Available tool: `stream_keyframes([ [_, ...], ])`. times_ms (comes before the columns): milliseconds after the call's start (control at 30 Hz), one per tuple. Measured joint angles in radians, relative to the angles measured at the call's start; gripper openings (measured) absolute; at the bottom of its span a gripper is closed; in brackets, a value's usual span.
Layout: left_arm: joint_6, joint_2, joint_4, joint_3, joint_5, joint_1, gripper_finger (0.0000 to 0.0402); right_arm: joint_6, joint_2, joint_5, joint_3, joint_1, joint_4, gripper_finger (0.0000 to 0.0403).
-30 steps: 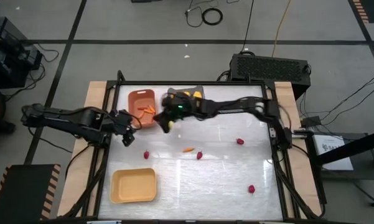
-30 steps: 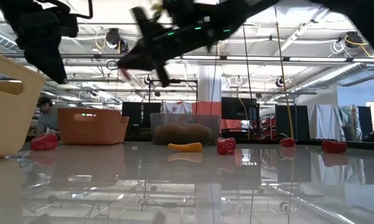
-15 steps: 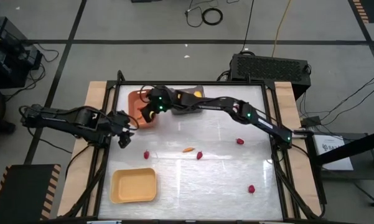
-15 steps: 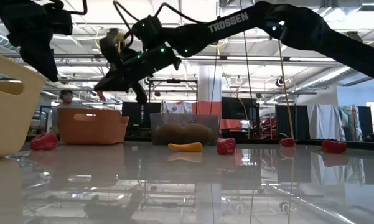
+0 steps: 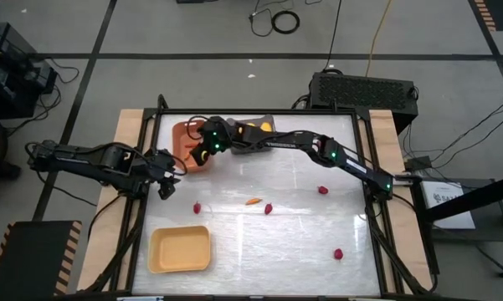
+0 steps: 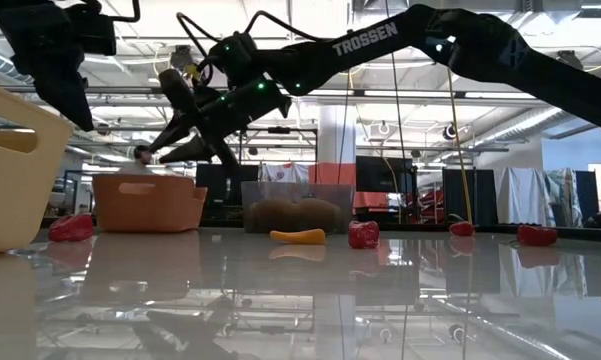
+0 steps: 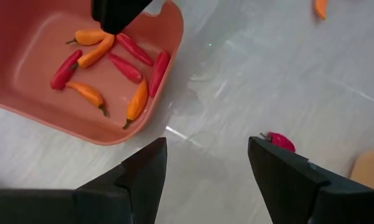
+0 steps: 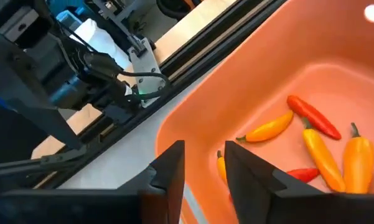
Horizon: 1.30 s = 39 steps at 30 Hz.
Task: Sort produce into baskets
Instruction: Put the yellow chili pepper into the orange bin
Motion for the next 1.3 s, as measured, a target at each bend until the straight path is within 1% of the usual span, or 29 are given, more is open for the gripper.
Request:
stream_keyframes([
  [100, 0.015, 0.000, 0.000, 0.000, 0.000, 0.000, 0.0233, -0.004, -0.004, -0.066, 0.007, -0.009, -0.007, 0.0111],
  [233, 0.015, 0.000, 0.000, 0.000, -0.001, 0.000, 0.0233, 0.001, -0.006, -0.214, 0.063, -0.018, -0.070, 0.0111],
  [300, 0.016, 0.000, 0.000, 0.000, -0.001, 0.000, 0.0233, -0.039, -0.023, -0.235, 0.067, -0.016, -0.120, 0.0111],
  [400, 0.016, 0.000, 0.000, 0.000, -0.001, 0.000, 0.0233, -0.116, -0.062, -0.244, 0.065, -0.004, -0.254, 0.0111],
  [533, 0.016, 0.000, 0.002, -0.001, -0.001, 0.000, 0.0233, -0.270, -0.134, -0.240, 0.065, 0.022, -0.543, 0.0111],
  [600, 0.016, 0.000, 0.003, -0.001, -0.002, 0.000, 0.0233, -0.355, -0.164, -0.227, 0.065, 0.041, -0.687, 0.0111],
  [700, 0.019, 0.000, 0.012, -0.001, -0.004, 0.000, 0.0233, -0.470, -0.195, -0.179, 0.065, 0.068, -0.885, 0.0111],
  [867, 0.022, 0.001, 0.062, -0.001, -0.023, 0.000, 0.0233, -0.543, -0.203, -0.160, 0.065, 0.121, -1.077, 0.0111],
  [933, 0.023, 0.000, 0.094, -0.001, -0.030, 0.000, 0.0233, -0.554, -0.202, -0.157, 0.062, 0.145, -1.103, 0.0111],
  [1000, 0.024, 0.001, 0.141, -0.001, -0.030, 0.000, 0.0233, -0.561, -0.203, -0.125, 0.050, 0.173, -1.088, 0.0111],
  [1200, 0.017, 0.008, 0.198, -0.001, -0.030, 0.000, 0.0233, -0.590, -0.202, 0.082, 0.020, 0.252, -1.033, 0.0111],
  [1300, 0.014, 0.016, 0.197, -0.001, -0.030, 0.000, 0.0233, -0.626, -0.201, 0.135, -0.010, 0.278, -1.008, 0.0111],
])
